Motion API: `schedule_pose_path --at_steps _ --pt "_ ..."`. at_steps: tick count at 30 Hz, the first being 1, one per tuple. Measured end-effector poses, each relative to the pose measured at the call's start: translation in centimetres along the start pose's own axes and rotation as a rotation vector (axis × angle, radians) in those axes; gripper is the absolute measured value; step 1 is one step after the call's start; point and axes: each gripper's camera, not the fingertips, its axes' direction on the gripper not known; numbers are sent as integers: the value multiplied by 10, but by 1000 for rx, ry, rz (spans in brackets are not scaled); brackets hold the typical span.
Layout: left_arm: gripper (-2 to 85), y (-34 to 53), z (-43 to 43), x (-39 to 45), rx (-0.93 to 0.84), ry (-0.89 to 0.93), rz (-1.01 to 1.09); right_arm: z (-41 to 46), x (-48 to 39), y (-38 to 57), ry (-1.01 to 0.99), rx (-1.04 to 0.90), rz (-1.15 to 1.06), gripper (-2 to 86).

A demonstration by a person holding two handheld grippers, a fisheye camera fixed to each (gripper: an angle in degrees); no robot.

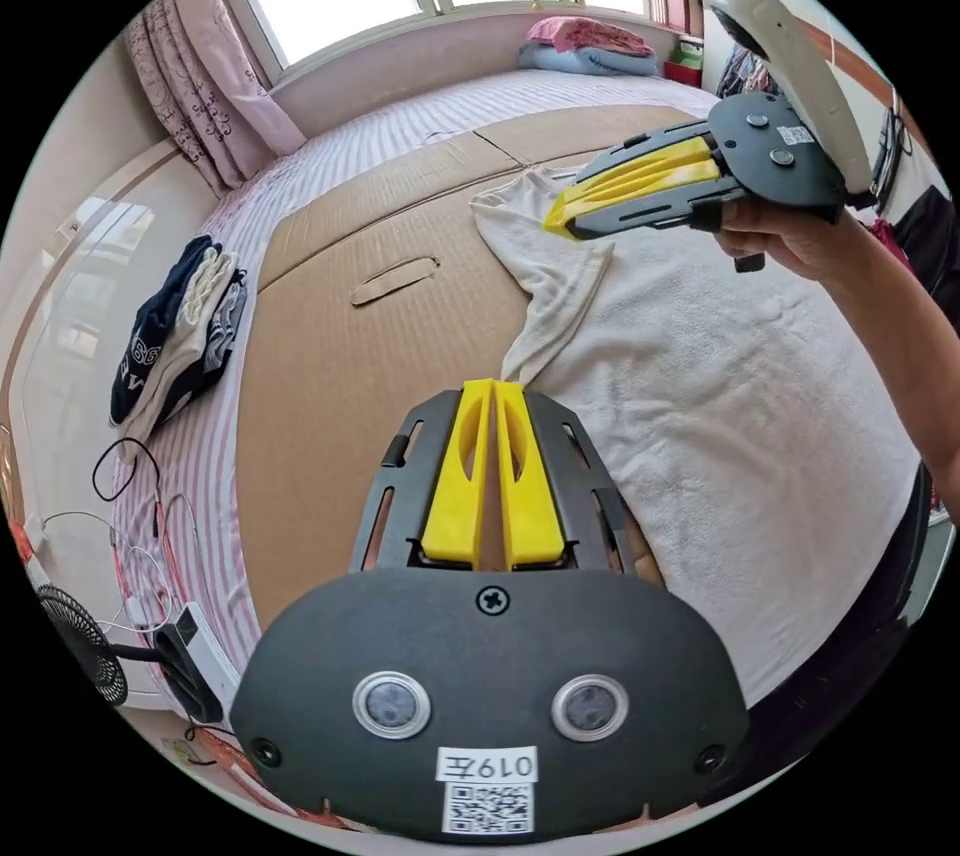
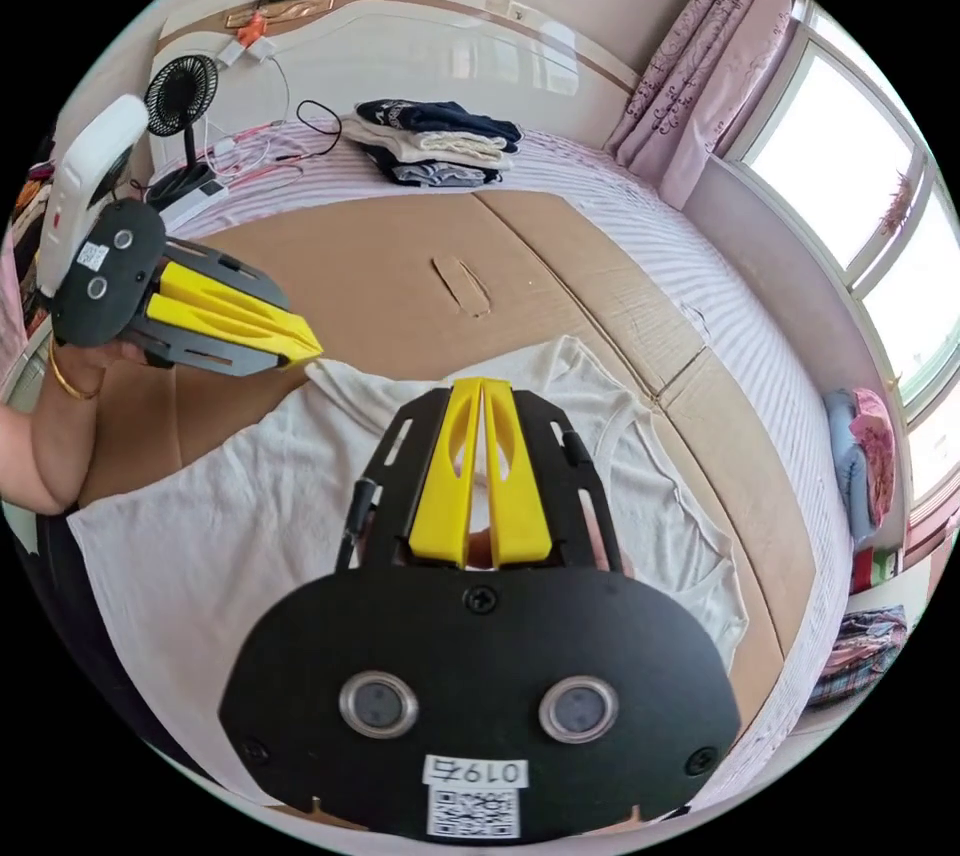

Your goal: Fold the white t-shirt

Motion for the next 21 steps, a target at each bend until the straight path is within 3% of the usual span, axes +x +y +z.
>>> schedule_pose_path --at_steps 4,7,15,21 --pt "38 11 -2 -39 165 192 -172 -13 39 -43 -120 7 110 -3" --pt "67 14 21 -56 152 353 -169 -13 71 -87 -250 -60 143 39" --pt "73 11 65 -78 5 378 -210 -1 132 -202 -291 -270 218 72" --pt "65 14 87 -92 -35 392 -218 12 142 -246 -290 -386 110 89"
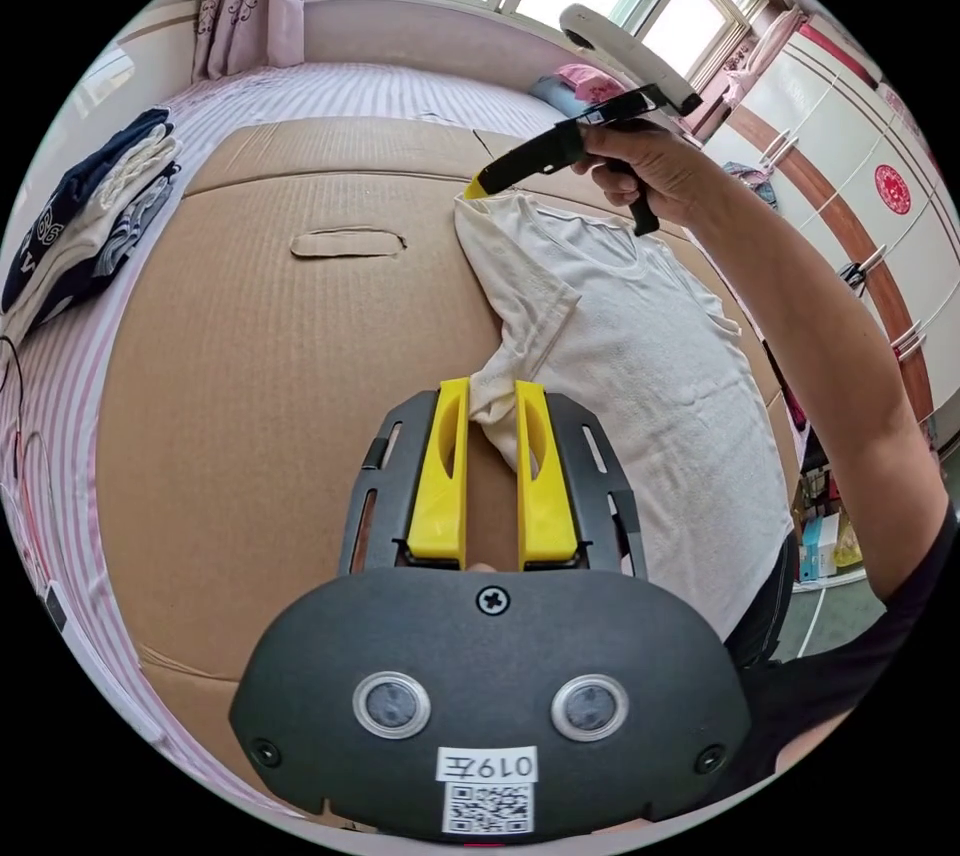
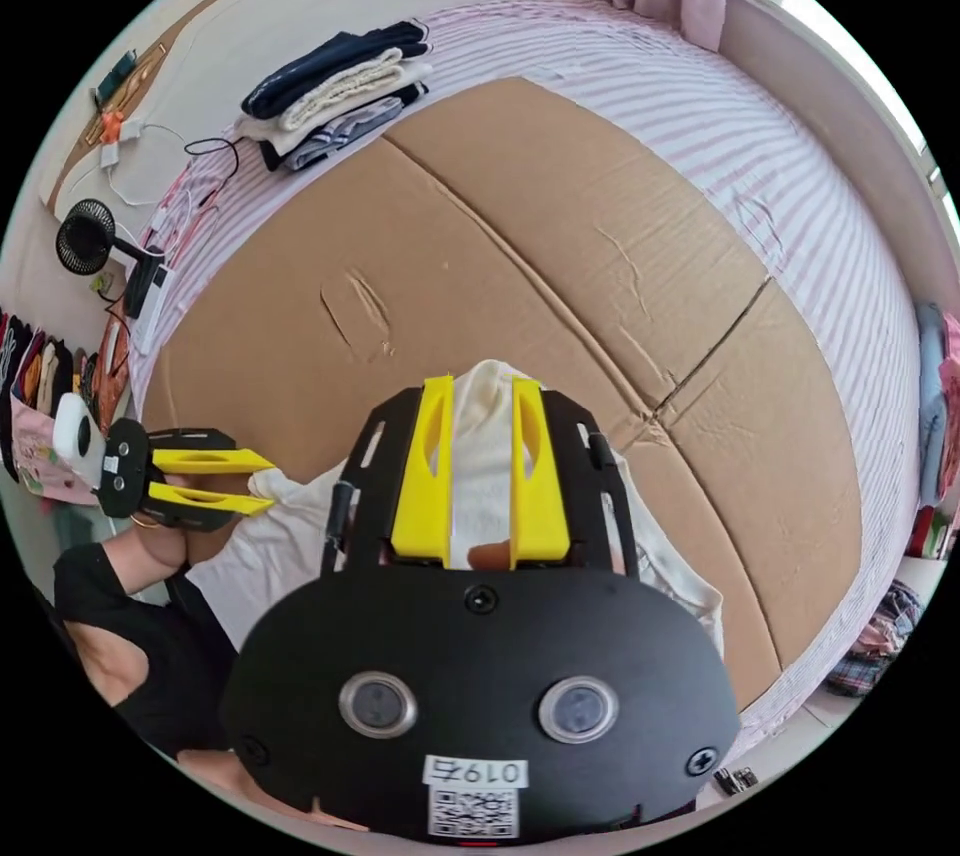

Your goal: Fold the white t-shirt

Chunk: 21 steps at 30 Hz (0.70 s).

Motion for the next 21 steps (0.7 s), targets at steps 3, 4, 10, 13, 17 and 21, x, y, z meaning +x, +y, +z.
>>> schedule_pose_path --at_steps 3,4,10,13,17,21 --pt "63 0 5 -11 0 8 -7 -15 2 -15 52 10 -42 88" --pt "63 -1 8 -14 0 7 -7 -18 2 -17 57 11 -57 87" --pt "62 -1 18 -29 0 3 -7 -39 4 -31 -10 -26 -222 87" --pt "61 -2 24 -38 2 11 -13 -43 9 -31 -34 -52 -257 97" --pt "53 -3 31 -45 -1 3 -3 -45 16 -24 -56 -73 -286 96" --pt "28 -6 41 -51 -17 7 18 -42 16 -6 -27 -95 -325 83"
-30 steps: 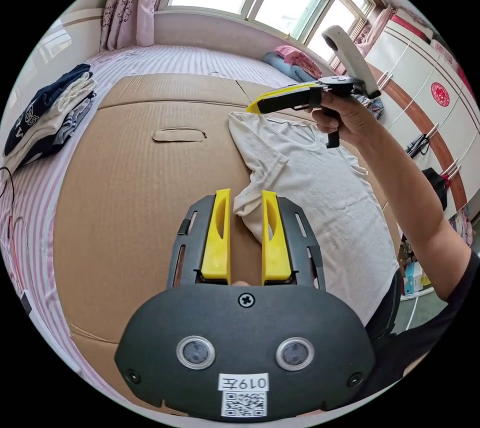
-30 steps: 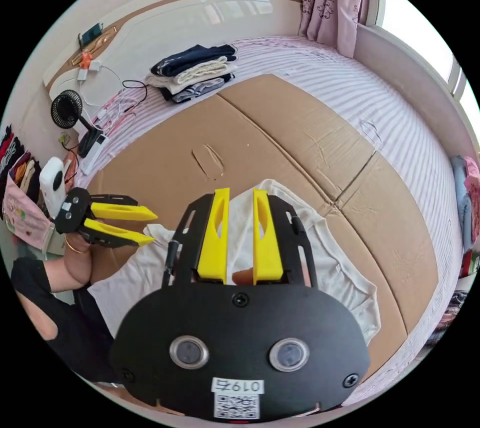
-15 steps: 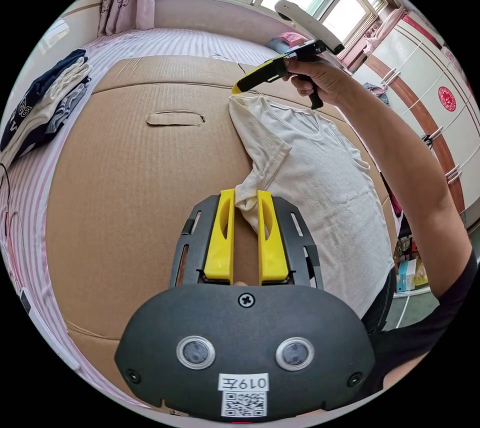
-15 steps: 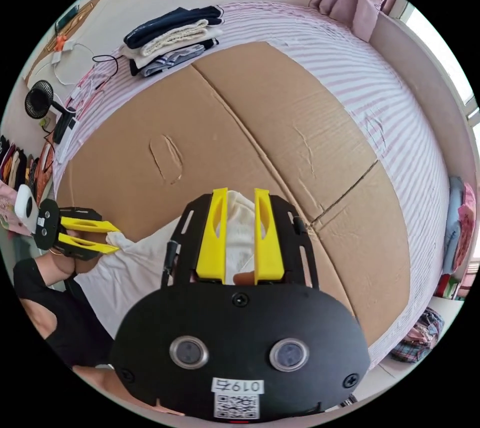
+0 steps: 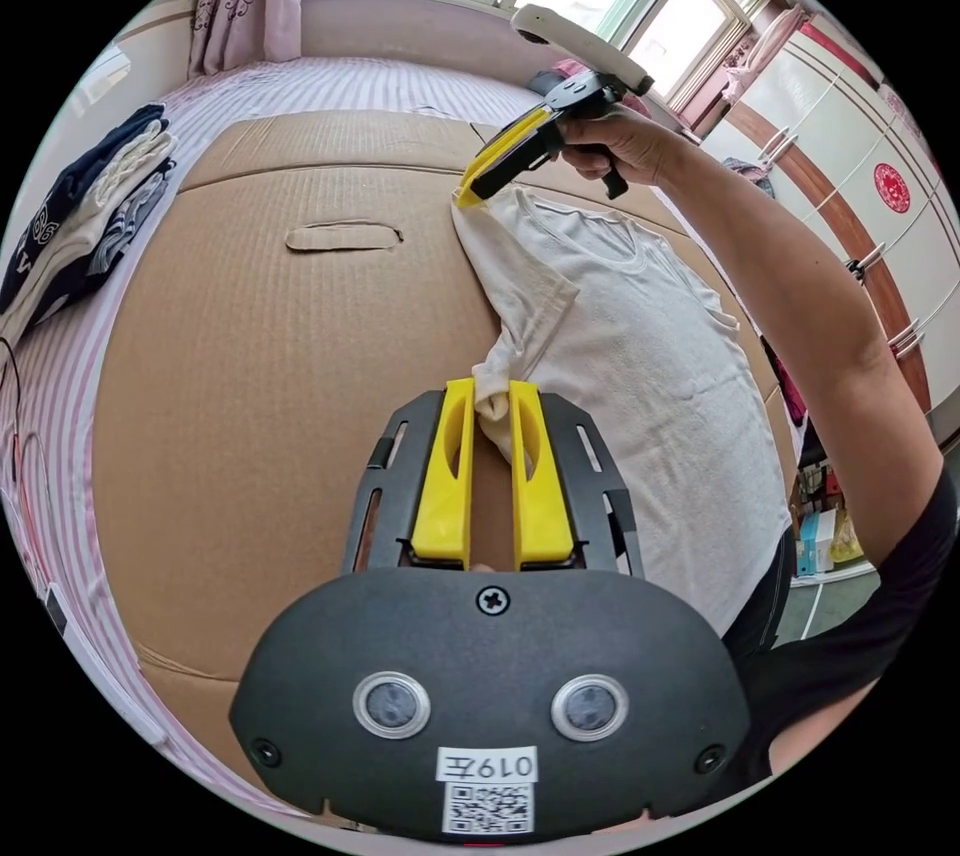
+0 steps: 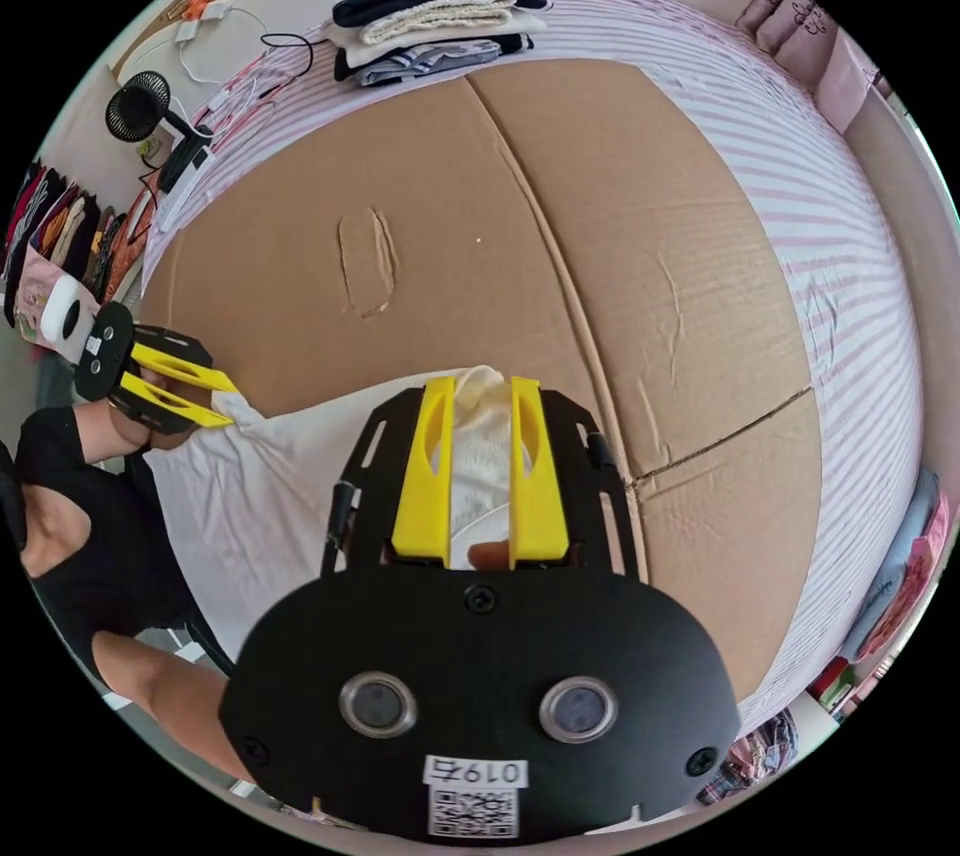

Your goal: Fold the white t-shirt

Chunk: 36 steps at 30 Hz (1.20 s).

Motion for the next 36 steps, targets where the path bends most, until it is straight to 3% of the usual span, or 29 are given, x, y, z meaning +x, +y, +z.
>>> schedule_pose_path --at_steps 9,14,25,32,36 --pt "14 -5 16 -21 -2 8 6 8 -23 57 34 58 -55 30" --pt "12 -6 19 -33 9 -31 -9 16 -20 100 21 131 22 23" --pt "9 -17 37 -72 16 53 -29 46 -53 216 45 242 133 111" --pt "9 -21 35 -101 85 128 -46 9 -140 420 -45 600 144 76" --pt "11 -21 28 -124 163 129 -94 20 -245 590 9 640 214 36"
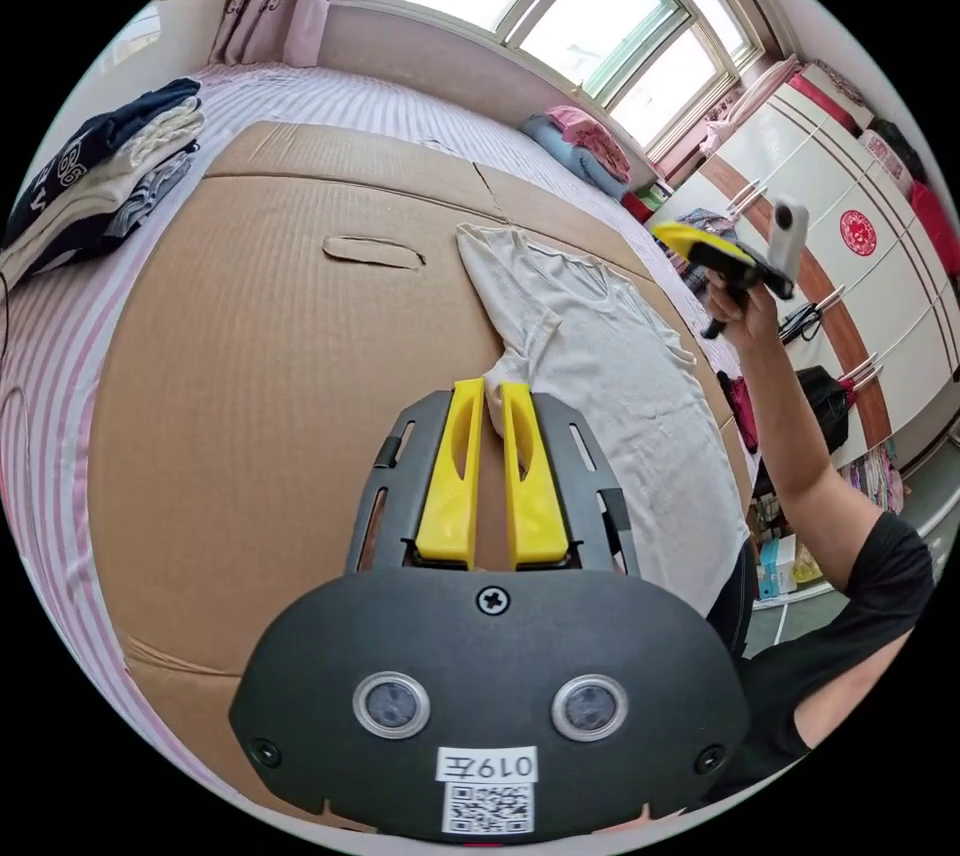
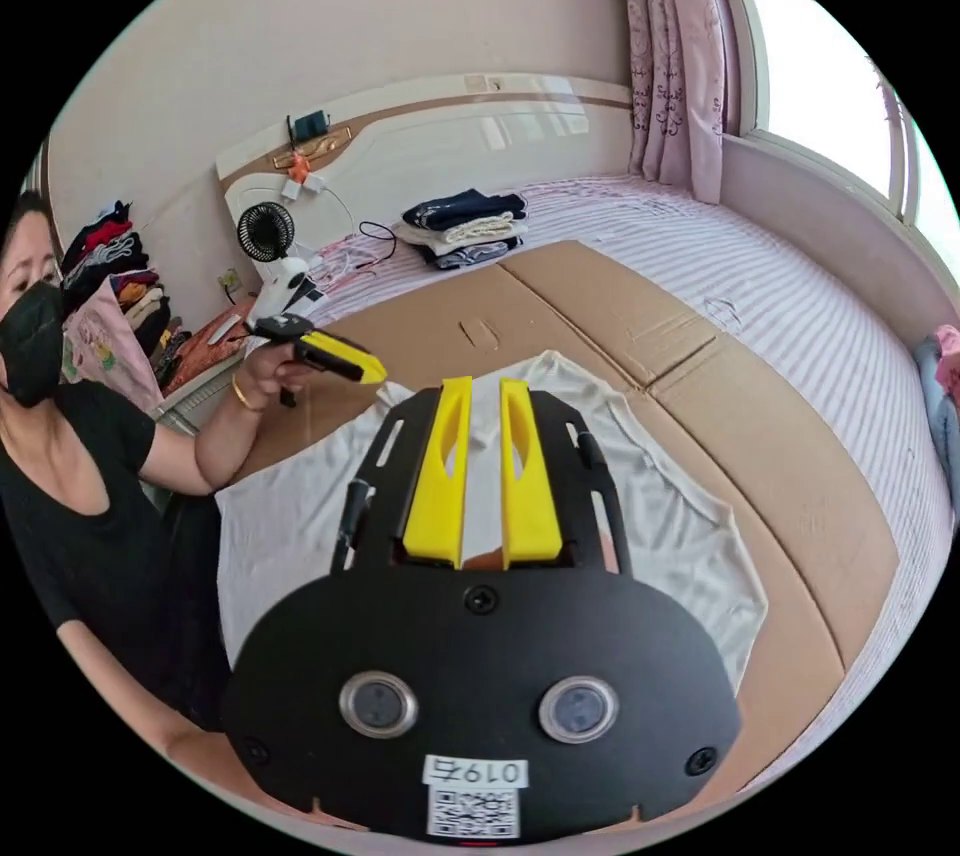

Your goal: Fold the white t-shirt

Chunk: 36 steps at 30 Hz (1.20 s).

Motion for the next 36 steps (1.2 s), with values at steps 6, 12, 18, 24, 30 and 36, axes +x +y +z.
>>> schedule_pose_path --at_steps 6,12,18,24,30,36 --pt "13 -15 4 11 143 -49 35 -88 -66 220 43 122 283 15" --pt "21 -86 54 5 44 -76 -18 -76 -94 308 -119 225 287 49" --pt "53 -186 122 -23 -78 74 -47 -12 -158 295 59 201 46 3" --pt "67 -249 185 -36 -211 -59 98 14 -195 335 20 188 -39 -9" --pt "69 -282 224 -40 -221 92 177 -3 -195 404 27 135 -8 -10" --pt "43 -311 253 -36 -240 100 160 -39 -197 453 120 106 -1 -10"
